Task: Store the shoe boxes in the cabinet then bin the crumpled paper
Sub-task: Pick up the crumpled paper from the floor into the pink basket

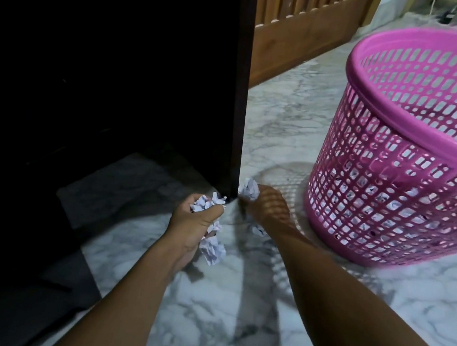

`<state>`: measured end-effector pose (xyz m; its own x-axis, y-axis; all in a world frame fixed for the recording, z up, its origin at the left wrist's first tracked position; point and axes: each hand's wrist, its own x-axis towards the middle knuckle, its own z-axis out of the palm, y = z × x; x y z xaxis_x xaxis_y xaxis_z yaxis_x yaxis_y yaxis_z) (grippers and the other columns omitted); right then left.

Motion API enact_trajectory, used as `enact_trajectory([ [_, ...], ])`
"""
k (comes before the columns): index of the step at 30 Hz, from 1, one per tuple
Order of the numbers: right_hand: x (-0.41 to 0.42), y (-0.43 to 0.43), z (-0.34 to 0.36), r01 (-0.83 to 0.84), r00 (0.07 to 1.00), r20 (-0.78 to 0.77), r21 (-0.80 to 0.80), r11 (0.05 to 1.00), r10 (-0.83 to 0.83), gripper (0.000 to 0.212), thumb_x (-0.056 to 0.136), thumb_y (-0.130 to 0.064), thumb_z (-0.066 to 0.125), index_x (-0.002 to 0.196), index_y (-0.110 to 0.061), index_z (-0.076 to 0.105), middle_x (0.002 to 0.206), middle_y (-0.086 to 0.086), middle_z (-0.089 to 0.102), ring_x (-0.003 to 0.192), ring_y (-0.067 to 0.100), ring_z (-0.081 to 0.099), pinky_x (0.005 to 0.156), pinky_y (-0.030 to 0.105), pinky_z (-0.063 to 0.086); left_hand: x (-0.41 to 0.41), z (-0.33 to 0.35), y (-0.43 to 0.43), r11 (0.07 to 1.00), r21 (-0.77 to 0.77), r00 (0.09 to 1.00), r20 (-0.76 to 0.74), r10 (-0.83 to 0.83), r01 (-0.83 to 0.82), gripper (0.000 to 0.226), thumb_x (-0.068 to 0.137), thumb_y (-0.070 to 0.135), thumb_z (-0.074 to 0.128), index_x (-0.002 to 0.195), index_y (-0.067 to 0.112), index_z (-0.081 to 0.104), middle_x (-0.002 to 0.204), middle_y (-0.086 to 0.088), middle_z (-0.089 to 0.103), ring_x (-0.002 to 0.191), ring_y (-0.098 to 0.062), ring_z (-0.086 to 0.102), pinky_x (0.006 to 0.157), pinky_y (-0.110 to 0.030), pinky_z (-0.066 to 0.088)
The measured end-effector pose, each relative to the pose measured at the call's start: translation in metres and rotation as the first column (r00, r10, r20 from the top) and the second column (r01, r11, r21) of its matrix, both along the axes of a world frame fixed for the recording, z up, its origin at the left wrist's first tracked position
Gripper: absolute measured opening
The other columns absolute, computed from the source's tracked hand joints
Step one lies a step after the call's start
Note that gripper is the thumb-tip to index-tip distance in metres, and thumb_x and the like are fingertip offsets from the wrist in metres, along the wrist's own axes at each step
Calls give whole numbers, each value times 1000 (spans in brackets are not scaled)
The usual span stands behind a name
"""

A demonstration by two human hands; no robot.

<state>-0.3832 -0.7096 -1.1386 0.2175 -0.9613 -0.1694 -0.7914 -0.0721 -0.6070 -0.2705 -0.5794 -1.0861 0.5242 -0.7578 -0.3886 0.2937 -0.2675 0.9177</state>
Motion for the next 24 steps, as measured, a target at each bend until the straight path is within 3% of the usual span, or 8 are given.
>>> enact_trajectory([
  [4, -2, 7, 6, 22, 1000, 13, -16, 1000, -22, 19, 85, -34, 69, 76, -20, 60, 85, 5, 68, 84, 21, 68, 73, 24, 52, -1, -2, 0, 999, 10, 998, -59, -32, 33, 18, 87, 2, 61, 78, 13, 50, 42, -1, 38, 33, -12, 31, 40, -18, 27],
  [7, -9, 15, 5, 31, 997, 69, -17, 999, -29, 33, 83, -36, 71, 63, -18, 53, 67, -2, 60, 74, 17, 66, 67, 22, 49, 0, -2, 0, 999, 16, 998, -36, -45, 45, 17, 85, 1, 64, 79, 13, 53, 52, -4, 43, 38, -12, 35, 39, -17, 31],
  [9, -18, 20, -2, 53, 990, 134, -30, 998, -49, 35, 79, -47, 74, 67, -17, 62, 66, -3, 63, 70, 13, 66, 62, 19, 47, 2, -2, 1, 995, 37, 994, 50, -100, 98, 19, 83, -1, 67, 79, 14, 55, 56, -4, 47, 39, -11, 38, 39, -15, 33],
  [11, -30, 27, -4, 48, 981, 187, -17, 999, -44, 29, 82, -43, 73, 88, -14, 70, 84, 3, 71, 83, 21, 69, 66, 18, 44, 3, -6, 6, 979, 81, 959, 202, -201, 188, 23, 78, 0, 71, 77, 16, 55, 56, 1, 51, 40, -10, 42, 41, -16, 35],
  [14, -47, 39, -9, 54, 973, 216, 104, 993, -75, 41, 90, -35, 66, 120, -7, 62, 114, 12, 65, 108, 30, 62, 81, 24, 40, 1, -16, 17, 933, 164, 840, 406, -361, 321, 26, 59, 16, 78, 71, 18, 56, 60, 3, 56, 49, -10, 46, 49, -20, 39],
  [17, -55, 49, -11, 97, 948, 282, 181, 979, -146, 47, 92, -36, 64, 128, -7, 56, 115, 7, 63, 116, 31, 58, 83, 22, 35, -10, -32, 27, 858, 280, 696, 502, -514, 431, 33, 49, 26, 76, 73, 12, 58, 85, -13, 56, 56, -13, 51, 51, -21, 39],
  [20, -58, 63, 8, 111, 946, 278, 200, 973, -165, 45, 93, -33, 63, 128, -5, 55, 81, -14, 44, 118, 29, 56, 79, 21, 32, -24, -42, 34, 814, 369, 602, 548, -581, 449, 35, 57, 18, 75, 85, 4, 58, 104, -9, 46, 73, -23, 55, 61, -26, 43],
  [24, -64, 60, -10, 207, 970, 135, -13, 978, -203, 30, 92, -42, 60, 99, -15, 70, 88, 2, 62, 91, 22, 64, 71, 23, 38, -34, -49, 41, 832, 394, 588, 589, -554, 390, 26, 57, 27, 62, 81, 20, 55, 99, 6, 41, 78, -26, 60, 67, -40, 53],
])
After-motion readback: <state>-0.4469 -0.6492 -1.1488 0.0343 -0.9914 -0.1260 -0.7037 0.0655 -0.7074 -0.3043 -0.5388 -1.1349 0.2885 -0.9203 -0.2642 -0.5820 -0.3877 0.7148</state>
